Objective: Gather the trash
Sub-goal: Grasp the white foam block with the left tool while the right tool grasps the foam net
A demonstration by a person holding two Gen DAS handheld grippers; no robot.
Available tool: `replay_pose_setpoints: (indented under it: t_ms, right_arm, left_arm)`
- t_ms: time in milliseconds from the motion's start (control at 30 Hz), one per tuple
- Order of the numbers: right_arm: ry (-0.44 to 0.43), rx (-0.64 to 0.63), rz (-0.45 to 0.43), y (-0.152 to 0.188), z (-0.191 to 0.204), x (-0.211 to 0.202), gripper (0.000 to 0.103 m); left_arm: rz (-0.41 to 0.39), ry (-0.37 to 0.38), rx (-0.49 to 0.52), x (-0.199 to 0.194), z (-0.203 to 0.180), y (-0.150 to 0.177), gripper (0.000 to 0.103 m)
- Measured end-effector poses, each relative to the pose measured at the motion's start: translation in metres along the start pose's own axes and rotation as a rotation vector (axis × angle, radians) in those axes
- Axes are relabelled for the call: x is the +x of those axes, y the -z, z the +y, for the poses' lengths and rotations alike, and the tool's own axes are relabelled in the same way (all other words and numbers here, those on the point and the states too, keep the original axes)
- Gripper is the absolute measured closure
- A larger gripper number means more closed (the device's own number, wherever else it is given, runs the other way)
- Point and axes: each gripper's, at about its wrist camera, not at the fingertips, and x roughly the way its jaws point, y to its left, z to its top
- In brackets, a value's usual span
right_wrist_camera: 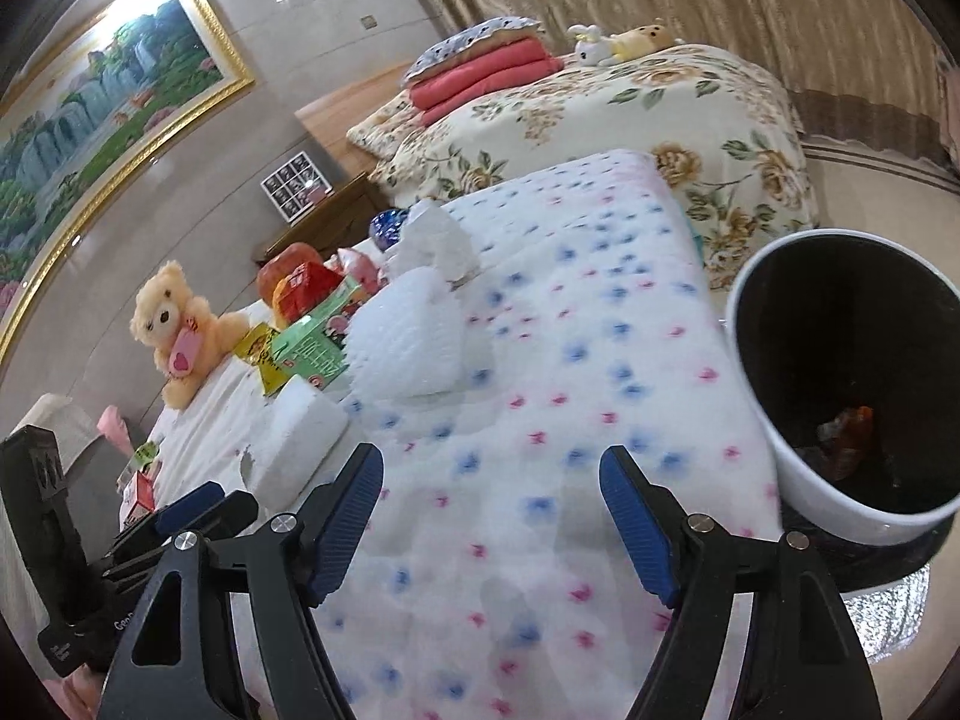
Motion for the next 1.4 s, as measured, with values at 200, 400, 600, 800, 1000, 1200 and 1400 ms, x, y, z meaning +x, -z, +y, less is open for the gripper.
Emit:
replay_pose_setpoints:
  t_ms: [200, 400, 600, 800, 1000, 1200, 1400]
  right_arm:
    - [-0.011, -0.015, 0.024, -0.004, 0.009, 0.014, 0.027]
    - [-0.025, -0.032, 0.033, -0.012, 0.019, 0.027, 0.027]
    - [-0.036, -0.050, 0.048, -0.020, 0.025, 0.045, 0.027]
    - [-0.048, -0.067, 0.065, -0.032, 0.029, 0.062, 0.044]
    - [-0.072, -0.059, 0.082, -0.032, 0.028, 0.069, 0.084]
    - [-0.072, -0.072, 0.040, -0.029, 0.026, 0.050, 0.091]
    - [-0.055, -0.044, 0.016, -0.021, 0.013, 0.030, 0.092]
  left_arm:
    - [0.025, 0.016, -0.013, 0.008, 0.008, -0.004, 0.032]
    - [0.045, 0.035, -0.001, 0.017, 0.009, -0.008, 0.032]
    - [0.062, 0.050, 0.009, 0.026, 0.009, -0.011, 0.032]
    - [0.073, 0.076, 0.011, 0.033, 0.009, -0.014, 0.053]
    - [0.045, 0.075, 0.016, 0.031, 0.007, -0.015, 0.059]
    - [0.015, 0.088, 0.004, 0.024, 0.003, -0.021, 0.060]
    - [0.002, 0.110, 0.026, 0.020, -0.011, -0.023, 0.060]
